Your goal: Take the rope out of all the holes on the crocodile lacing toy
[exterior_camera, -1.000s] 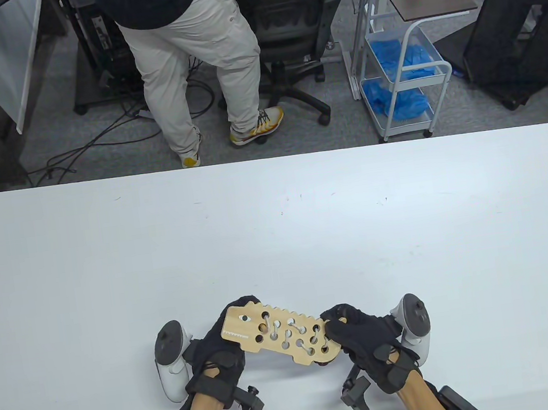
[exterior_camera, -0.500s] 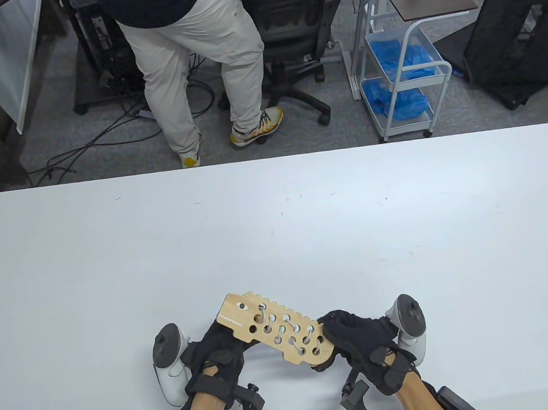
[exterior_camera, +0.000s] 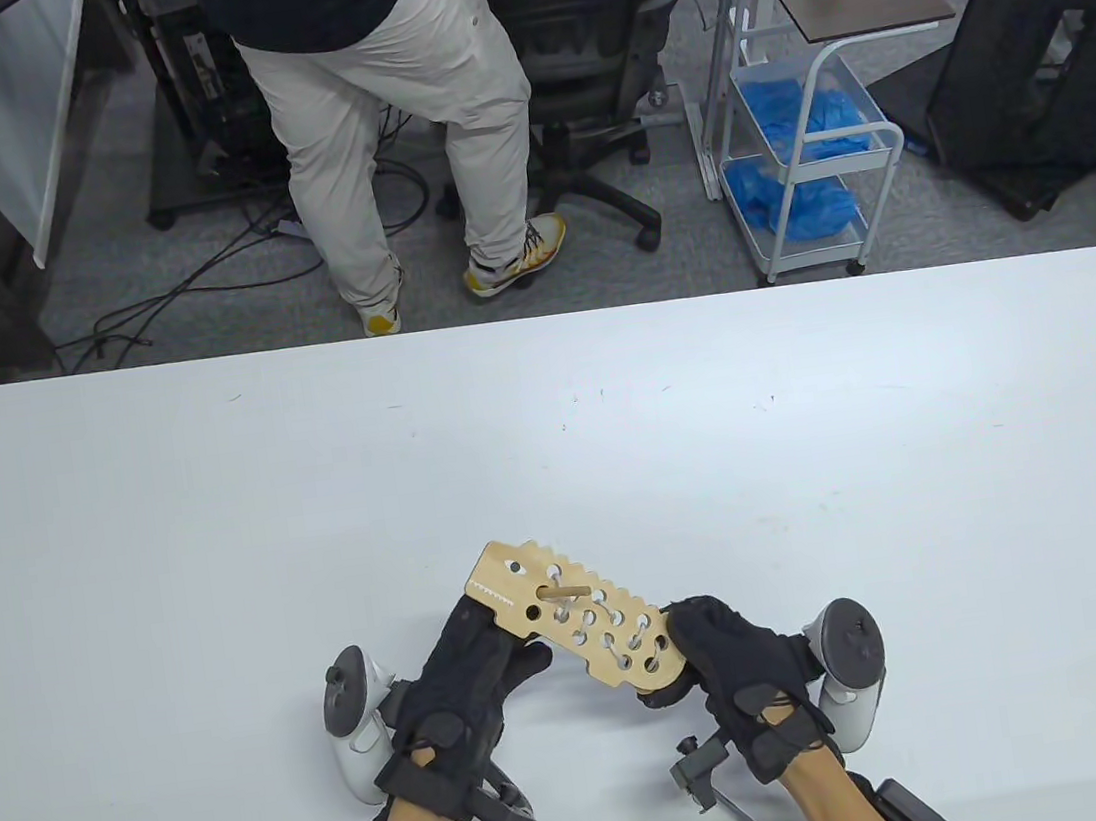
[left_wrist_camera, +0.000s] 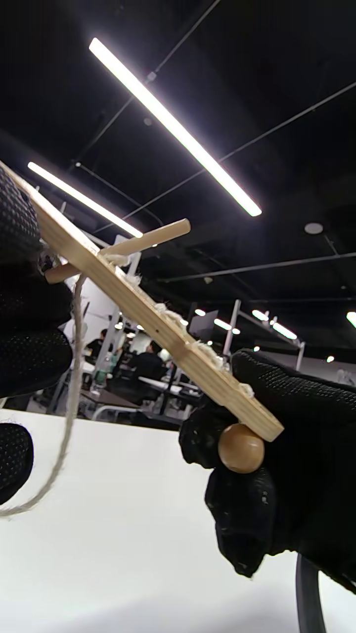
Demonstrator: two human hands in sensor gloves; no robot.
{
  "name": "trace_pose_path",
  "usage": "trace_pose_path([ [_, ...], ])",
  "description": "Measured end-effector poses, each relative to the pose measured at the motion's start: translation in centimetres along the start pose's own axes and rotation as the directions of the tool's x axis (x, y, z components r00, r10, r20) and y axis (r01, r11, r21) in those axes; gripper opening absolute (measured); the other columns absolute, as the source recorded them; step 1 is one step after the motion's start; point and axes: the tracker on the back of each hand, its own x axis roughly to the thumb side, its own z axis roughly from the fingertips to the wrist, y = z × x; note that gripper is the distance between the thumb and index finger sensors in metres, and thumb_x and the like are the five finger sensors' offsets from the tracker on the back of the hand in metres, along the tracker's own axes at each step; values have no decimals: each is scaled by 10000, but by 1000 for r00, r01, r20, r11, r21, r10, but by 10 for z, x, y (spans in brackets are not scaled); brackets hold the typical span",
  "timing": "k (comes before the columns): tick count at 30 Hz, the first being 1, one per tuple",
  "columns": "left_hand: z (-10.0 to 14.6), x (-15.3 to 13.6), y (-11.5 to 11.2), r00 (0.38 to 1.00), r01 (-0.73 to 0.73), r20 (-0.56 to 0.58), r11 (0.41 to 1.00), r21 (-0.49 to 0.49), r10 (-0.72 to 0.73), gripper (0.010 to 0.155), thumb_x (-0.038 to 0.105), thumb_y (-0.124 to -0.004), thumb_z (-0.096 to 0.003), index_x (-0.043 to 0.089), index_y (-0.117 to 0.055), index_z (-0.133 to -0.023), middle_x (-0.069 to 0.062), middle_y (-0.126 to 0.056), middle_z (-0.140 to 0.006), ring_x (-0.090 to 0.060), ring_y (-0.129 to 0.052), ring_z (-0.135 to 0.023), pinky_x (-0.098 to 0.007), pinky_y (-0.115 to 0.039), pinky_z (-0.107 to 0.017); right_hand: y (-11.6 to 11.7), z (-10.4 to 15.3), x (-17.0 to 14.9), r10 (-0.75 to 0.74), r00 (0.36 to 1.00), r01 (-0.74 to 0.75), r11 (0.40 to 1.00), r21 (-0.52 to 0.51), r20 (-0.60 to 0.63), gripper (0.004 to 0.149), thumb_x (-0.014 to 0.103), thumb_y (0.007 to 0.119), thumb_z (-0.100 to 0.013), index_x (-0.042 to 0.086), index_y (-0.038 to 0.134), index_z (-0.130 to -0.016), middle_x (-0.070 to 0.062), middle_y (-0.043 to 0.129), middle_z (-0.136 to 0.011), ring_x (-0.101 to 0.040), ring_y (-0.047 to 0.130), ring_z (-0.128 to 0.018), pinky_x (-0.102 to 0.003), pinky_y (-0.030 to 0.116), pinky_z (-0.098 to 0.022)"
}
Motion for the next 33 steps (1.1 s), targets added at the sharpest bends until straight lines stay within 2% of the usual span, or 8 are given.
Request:
trace_pose_path([
  [3,1,-1,0,1000,17,-24,1000,22,-16,742,494,-660,-578,298,-285,-1188,-59,-514,-1237,-299,-589,-1081,-646,-540,-757,0,-1,5,104,993,-105,994,27,49,420,383,774,-449,38,808,-685,-191,1002,-573,-339,1060,-300,-533,861,-253],
  [8,7,1,13,997,79,-28,985,155,-76,725,455,-714,-563,273,-354,-1166,90,-844,-1003,-173,-838,-912,-582,-640,-738,15,-2,12,213,958,-250,948,198,191,422,400,845,-429,78,807,-699,-181,990,-653,-361,1058,-389,-552,854,-315],
  [14,5,0,15,999,46,-27,990,133,-43,710,441,-722,-549,259,-403,-1157,97,-907,-935,-170,-901,-839,-557,-688,-715,39,1,6,244,941,-322,860,396,234,504,398,826,-450,52,796,-815,-268,897,-789,-457,987,-522,-632,781,-384],
  [18,4,-1,10,998,60,-32,991,121,-57,667,443,-715,-546,259,-477,-1141,94,-932,-920,-169,-922,-822,-551,-706,-704,47,3,7,296,917,-386,828,408,267,484,399,798,-456,32,801,-771,-274,902,-768,-451,995,-502,-625,788,-372],
  [22,3,-1,11,1000,22,-20,995,99,-20,633,436,-681,-561,278,-483,-1141,90,-912,-963,-180,-894,-868,-565,-680,-717,40,0,8,275,927,-356,857,372,253,484,429,802,-451,36,806,-733,-256,937,-720,-424,1022,-452,-601,815,-344],
  [28,3,0,12,1000,-24,10,996,84,23,589,431,-645,-567,274,-527,-1122,108,-908,-973,-164,-888,-882,-562,-675,-724,44,1,4,154,964,-244,840,485,219,571,495,819,-443,64,740,-807,-253,878,-799,-416,996,-510,-595,807,-374],
  [30,3,0,12,998,-55,23,996,70,53,579,426,-634,-570,279,-524,-1120,108,-891,-993,-163,-872,-901,-563,-665,-732,50,4,1,140,973,-219,818,532,185,586,462,811,-456,36,700,-842,-292,822,-824,-458,947,-546,-625,772,-390],
  [33,3,1,12,1000,-26,14,996,85,25,573,427,-637,-571,283,-535,-1116,94,-883,-1011,-176,-859,-916,-573,-660,-730,53,4,4,229,944,-319,812,488,236,488,360,782,-471,12,729,-809,-288,847,-775,-461,943,-499,-634,761,-375],
])
